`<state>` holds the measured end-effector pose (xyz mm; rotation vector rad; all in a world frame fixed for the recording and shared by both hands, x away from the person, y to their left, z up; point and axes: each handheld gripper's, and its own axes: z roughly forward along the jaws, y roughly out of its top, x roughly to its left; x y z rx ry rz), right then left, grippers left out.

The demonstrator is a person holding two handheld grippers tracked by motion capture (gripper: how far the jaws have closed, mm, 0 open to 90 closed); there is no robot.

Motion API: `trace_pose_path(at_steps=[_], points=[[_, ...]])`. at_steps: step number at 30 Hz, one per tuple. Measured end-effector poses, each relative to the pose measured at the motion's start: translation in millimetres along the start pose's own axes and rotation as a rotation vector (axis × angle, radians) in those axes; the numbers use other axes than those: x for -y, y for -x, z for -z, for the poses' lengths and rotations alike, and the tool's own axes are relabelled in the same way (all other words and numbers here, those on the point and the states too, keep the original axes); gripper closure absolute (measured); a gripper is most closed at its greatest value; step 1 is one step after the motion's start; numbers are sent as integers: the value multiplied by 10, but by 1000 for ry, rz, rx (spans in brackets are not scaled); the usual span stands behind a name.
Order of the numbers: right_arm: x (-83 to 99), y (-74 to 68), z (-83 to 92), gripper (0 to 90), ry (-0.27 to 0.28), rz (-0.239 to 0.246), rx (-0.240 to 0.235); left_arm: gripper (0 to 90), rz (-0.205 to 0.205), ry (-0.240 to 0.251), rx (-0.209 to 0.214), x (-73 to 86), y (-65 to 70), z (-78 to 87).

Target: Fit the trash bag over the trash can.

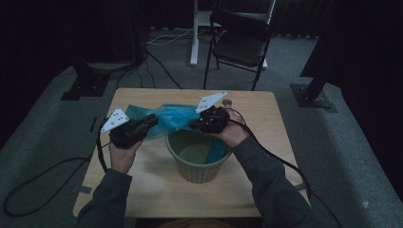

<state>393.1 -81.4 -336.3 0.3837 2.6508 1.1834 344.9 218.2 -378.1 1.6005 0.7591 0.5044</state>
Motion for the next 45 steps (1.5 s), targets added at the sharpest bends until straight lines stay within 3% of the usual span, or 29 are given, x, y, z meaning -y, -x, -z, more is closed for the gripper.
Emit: trace_pose_path(at_steps=[3, 8, 10, 11, 12, 13, 16, 23, 28, 37, 39, 45], points=[[37, -33, 35, 900, 2, 5, -4, 760, 15, 9, -10, -23, -32, 7], [79, -61, 61, 900, 4, 4, -5, 762, 29, -25, -24, -39, -63, -47], [91, -67, 65, 900, 9, 3, -12, 753, 45, -37, 21, -32, -74, -81], [91, -67, 65, 900, 9, 3, -12, 736, 45, -37, 21, -32, -74, -81], [95, -73, 65, 900, 11, 1, -14, 736, 48, -54, 78, -20, -58, -121], [100, -85, 57, 900, 12, 7, -20, 691, 38, -75, 83, -14, -38, -147], [98, -103, 37, 899, 14, 11, -29, 679, 34, -104, 99, 8, -7, -212], [93, -117, 77, 825, 19, 15, -41, 872, 9, -114, 98, 4, 47, -252], [94, -122, 194, 746, 41, 27, -54, 894, -8, -107, 88, -13, 78, -241], [45, -28, 334, 732, 105, -10, -3, 894, -37, -120, 103, -21, 144, -232], [-5, 20, 317, 732, 124, -30, 19, 894, -47, -118, 115, -30, 178, -232], [-157, 69, 157, 690, 129, -25, 33, 894, -51, -116, 132, -26, 218, -228]])
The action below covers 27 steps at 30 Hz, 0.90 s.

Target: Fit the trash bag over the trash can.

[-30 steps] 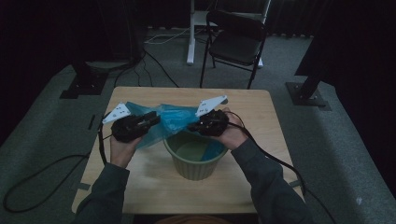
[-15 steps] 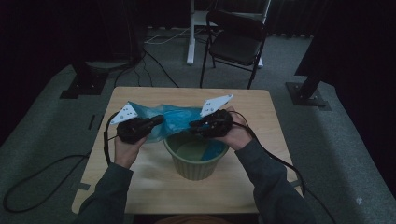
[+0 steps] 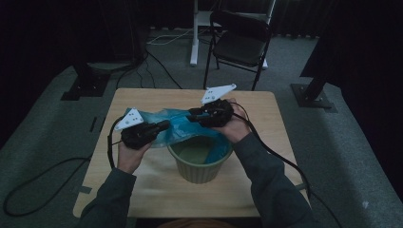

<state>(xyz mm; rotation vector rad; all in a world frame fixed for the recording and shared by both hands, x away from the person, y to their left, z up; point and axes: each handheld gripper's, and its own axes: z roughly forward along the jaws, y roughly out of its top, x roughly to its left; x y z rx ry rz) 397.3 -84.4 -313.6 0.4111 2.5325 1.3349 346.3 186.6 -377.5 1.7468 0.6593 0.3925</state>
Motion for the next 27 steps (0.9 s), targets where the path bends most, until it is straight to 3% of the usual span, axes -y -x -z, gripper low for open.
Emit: trace_pose_path(at_steps=[2, 8, 9, 11, 13, 19, 24, 25, 26, 27], points=[[-17, -3, -39, 688, -8, -3, -6, 894, -1, 1, 2, 2, 4, 2], [-75, -32, -235, 665, -60, 53, -16, 893, -10, -1, 15, 15, 30, 27], [-76, -33, -257, 698, -69, 61, -16, 893, -14, 4, 13, 20, 38, 37], [-53, -30, -300, 860, -111, 72, -30, 883, -18, 11, 13, 24, 45, 62], [-23, -52, -294, 900, -119, 87, -31, 862, -19, 17, 11, 23, 43, 88], [42, -86, -235, 900, -123, 102, -29, 831, -5, 58, -47, -10, -8, 198], [70, -76, -195, 900, -117, 96, -21, 819, 15, 37, -54, -11, -61, 184], [53, -71, -188, 827, -101, 96, -20, 818, 12, 20, -49, 1, -50, 142], [53, -71, -188, 827, -101, 96, -20, 817, 12, 20, -49, 1, -50, 142], [39, -65, -187, 765, -87, 89, -21, 817, 8, 15, -47, 5, -41, 120]])
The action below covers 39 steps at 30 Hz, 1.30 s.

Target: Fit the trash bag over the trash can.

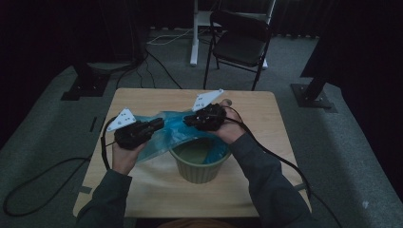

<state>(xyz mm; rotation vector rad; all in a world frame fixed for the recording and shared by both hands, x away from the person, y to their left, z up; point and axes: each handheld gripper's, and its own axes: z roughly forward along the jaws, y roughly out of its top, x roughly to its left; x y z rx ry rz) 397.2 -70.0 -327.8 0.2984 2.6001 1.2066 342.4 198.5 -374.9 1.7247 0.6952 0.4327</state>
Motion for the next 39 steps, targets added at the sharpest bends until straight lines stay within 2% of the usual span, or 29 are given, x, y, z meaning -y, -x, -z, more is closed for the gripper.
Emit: trace_pose_path(at_steps=[3, 5, 8, 10, 11, 12, 13, 15, 17, 22, 25, 32, 36, 39], points=[[-55, 27, -16, 673, 30, 8, -1, 818, 1, -4, 7, 0, 19, -49], [-90, 37, -43, 646, 27, 17, 16, 818, 4, -3, 15, -4, 28, -68], [-116, 80, -89, 603, 25, 26, 11, 818, -5, -5, 22, -13, 51, -91], [-114, 130, -118, 570, 18, 26, -2, 818, -3, -2, 28, -16, 60, -99], [-108, 158, -140, 568, 5, 20, -28, 818, -4, -2, 29, -18, 64, -103], [-95, 180, -167, 587, -10, 16, -54, 818, -4, -1, 30, -19, 67, -106], [-87, 185, -180, 644, -22, 13, -62, 818, -5, 0, 33, -21, 70, -109], [-66, 179, -199, 799, -33, 21, -74, 818, -10, 0, 33, -24, 77, -107], [-48, 154, -191, 891, -45, 30, -70, 817, -8, 6, 27, -25, 74, -96], [5, 121, -97, 900, -39, 43, -57, 818, 5, 16, -5, -20, 20, -30], [31, 132, -43, 900, -26, 38, -48, 815, 11, 12, -9, -12, 9, -17], [61, 129, -19, 900, -14, 30, -46, 775, -1, -32, 5, 6, 45, -104], [66, 113, -27, 900, -7, 30, -48, 697, -13, -45, 22, -4, 73, -152], [60, 104, -14, 900, 5, 31, -51, 622, -11, -48, 52, -8, 70, -180]])
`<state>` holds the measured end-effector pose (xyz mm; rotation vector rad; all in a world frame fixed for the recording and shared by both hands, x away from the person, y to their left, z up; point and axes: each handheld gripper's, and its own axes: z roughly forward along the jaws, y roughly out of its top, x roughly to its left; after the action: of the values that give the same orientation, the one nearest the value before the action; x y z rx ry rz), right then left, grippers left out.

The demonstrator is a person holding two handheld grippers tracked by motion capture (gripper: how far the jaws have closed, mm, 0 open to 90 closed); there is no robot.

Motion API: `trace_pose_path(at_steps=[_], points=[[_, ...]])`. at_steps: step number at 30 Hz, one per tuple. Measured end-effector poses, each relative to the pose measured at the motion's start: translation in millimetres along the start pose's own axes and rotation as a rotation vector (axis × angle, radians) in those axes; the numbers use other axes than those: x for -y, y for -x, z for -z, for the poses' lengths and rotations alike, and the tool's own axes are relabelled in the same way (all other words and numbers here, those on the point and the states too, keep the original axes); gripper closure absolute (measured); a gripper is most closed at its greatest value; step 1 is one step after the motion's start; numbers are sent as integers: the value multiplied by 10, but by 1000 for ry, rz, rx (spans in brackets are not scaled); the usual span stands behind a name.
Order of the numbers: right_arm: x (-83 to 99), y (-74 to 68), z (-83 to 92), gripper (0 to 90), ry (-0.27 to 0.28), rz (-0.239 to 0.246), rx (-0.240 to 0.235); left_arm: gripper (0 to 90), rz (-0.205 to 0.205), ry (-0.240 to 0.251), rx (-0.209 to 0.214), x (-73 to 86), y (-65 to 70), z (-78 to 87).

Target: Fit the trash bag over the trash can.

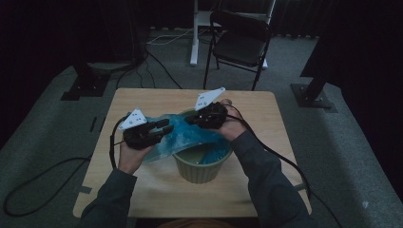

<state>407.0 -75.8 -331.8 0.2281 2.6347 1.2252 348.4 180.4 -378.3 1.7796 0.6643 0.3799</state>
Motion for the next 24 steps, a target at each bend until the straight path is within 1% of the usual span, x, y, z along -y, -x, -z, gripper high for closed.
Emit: trace_pose_path(at_steps=[3, 4, 6, 7, 8, 9, 10, 11, 12, 13, 15, 16, 18, 20, 21, 23, 24], points=[[-6, -2, 20, 900, 14, 0, -3, 555, 5, 1, 41, 1, -4, -30], [-7, -3, 24, 900, 15, 0, -3, 538, 1, -3, 45, 0, 3, -44], [-8, -5, 27, 900, 20, 2, -4, 539, -1, -9, 48, -4, 14, -68], [-9, -6, 28, 900, 21, 3, -4, 554, -4, -14, 45, -7, 21, -80], [-10, -9, 28, 900, 23, 1, -5, 590, -10, -20, 36, -10, 30, -93], [-10, -9, 28, 900, 23, 1, -5, 624, -10, -20, 36, -10, 30, -93], [-11, -14, 29, 900, 23, -1, -4, 624, -15, -30, 25, -15, 42, -107], [-11, -14, 29, 900, 23, -1, -4, 701, -15, -30, 25, -15, 42, -107], [-12, -19, 32, 900, 25, 0, -4, 701, -37, -39, 19, -20, 68, -120], [-11, -27, 44, 900, 17, -1, 0, 826, -41, -38, 13, -22, 76, -116], [-11, -32, 52, 900, 13, -1, 7, 892, -40, -33, 15, -22, 76, -107], [-8, -33, 66, 900, 10, 1, 11, 892, -45, -17, 14, -25, 76, -70], [8, -49, 136, 900, 0, 0, 32, 899, -51, -11, 7, -28, 76, -32], [30, -39, 183, 900, 0, -6, 45, 900, -52, 6, -1, -26, 77, 14], [30, -39, 183, 900, 0, -6, 45, 900, -52, 6, -1, -26, 77, 14], [87, -3, 239, 900, -4, -28, 61, 900, -51, 15, -7, -25, 72, 62], [105, 6, 250, 900, -6, -31, 65, 900, -49, 19, -9, -23, 71, 70]])
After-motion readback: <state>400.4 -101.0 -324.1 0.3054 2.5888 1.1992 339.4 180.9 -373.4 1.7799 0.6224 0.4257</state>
